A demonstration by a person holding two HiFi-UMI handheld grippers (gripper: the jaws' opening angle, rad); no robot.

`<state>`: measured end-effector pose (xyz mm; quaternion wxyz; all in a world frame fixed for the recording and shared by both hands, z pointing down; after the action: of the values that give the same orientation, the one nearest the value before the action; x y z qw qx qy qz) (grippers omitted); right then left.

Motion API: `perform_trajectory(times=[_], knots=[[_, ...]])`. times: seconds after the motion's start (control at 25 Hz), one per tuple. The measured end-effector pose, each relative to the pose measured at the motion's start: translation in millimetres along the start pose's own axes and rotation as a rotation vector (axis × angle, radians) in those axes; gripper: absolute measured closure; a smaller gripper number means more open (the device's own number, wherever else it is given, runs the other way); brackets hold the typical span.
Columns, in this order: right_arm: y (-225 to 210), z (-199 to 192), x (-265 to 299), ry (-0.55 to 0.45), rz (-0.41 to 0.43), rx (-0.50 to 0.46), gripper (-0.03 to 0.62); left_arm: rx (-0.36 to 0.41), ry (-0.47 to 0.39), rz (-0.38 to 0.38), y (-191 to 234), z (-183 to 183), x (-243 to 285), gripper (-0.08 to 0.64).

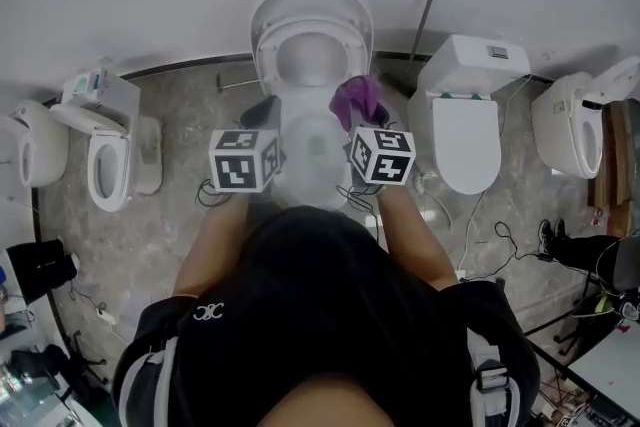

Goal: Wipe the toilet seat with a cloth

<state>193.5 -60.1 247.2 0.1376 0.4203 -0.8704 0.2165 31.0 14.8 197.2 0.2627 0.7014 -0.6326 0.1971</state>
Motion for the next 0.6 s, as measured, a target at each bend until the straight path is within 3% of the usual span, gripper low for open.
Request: perform_trajectory(times=[0.36, 0.6], knots=[[-13.8, -16.6, 93.3, 0.110, 0.060, -0.071, 0.526, -0.004, 0.006, 0.022, 27.9, 2.0, 0.7, 0.554], [-46.4, -12.9, 158.7, 0.177, -0.085, -0.036, 0.526, 0.027, -0.001, 0.027, 66.6, 13.3, -3.8, 0.554]])
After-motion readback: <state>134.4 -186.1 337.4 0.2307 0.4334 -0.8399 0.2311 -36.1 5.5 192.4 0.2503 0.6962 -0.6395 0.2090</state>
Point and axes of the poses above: the fingertips, and each gripper's own axes: x forward along the fingers, y to its left, z out of its top, the point moved 3 cm from there along -x, backward along the fingers, and after that the axes turned 4 degrees about y, right-handed, at the moved point
